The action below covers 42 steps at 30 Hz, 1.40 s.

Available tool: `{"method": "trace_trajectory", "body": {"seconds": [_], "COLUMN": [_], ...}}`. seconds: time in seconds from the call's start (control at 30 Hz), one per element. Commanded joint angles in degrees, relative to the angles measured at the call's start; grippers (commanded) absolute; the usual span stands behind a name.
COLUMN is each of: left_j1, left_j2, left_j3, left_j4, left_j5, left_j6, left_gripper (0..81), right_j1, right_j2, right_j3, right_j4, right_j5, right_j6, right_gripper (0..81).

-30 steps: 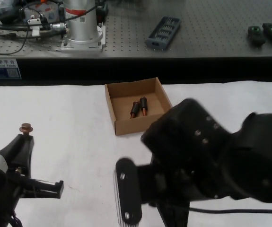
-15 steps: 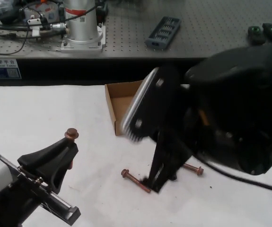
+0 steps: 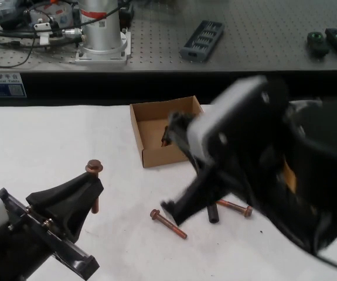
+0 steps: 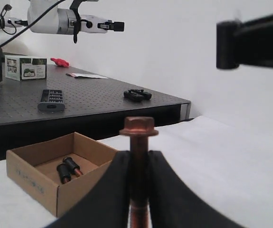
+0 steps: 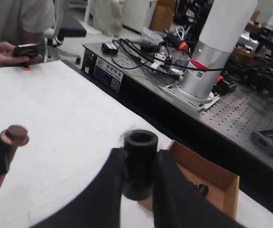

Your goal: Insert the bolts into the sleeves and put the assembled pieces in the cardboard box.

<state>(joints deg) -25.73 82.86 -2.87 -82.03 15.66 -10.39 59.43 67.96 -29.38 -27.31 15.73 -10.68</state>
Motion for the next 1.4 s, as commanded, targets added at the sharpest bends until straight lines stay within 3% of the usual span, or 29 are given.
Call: {"method": "trace_trajectory", "body": {"seconds": [0.0,0.13,0.23,0.4,0.5,0.77,1.17,1.37], "left_j1": [0.1,0.1,0.1,0.1,-0.1,-0.1,-0.8,-3.5], "left_j2": [-0.6,-0.6,-0.6,-0.6,-0.6,-0.6,5.9,10.9], "left_j3": [-0.5,-0.6,-0.6,-3.2,-6.4,-13.5,-17.5,-19.2], "left_j4": [-3.3,-4.5,-6.2,-6.6,-6.3,0.1,-1.0,-5.4], "left_j5": [0.5,1.8,4.2,10.9,11.7,16.6,19.7,19.7], "left_j6": [-3.0,-5.5,-7.4,-9.2,-9.3,-8.4,-9.7,-11.3], "left_gripper": [0.6,0.6,0.6,0.6,0.6,0.6,0.6,0.6], "right_j1": [0.0,0.0,-0.3,-1.1,-1.9,-8.0,-9.6,-9.6], "right_j2": [-0.7,-0.6,0.0,2.7,4.6,12.3,26.2,27.0], "right_j3": [4.0,12.8,15.6,16.5,16.5,16.5,16.4,16.4], "right_j4": [-10.3,-23.5,-24.9,-25.1,-26.9,-33.5,-53.2,-54.1], "right_j5": [-0.4,-1.4,-2.8,-8.3,-8.8,-17.8,-18.3,-18.3], "right_j6": [0.8,2.6,3.6,3.6,3.4,2.9,9.8,10.4], "right_gripper": [5.6,5.6,5.6,5.6,5.6,5.6,5.6,5.6]}}
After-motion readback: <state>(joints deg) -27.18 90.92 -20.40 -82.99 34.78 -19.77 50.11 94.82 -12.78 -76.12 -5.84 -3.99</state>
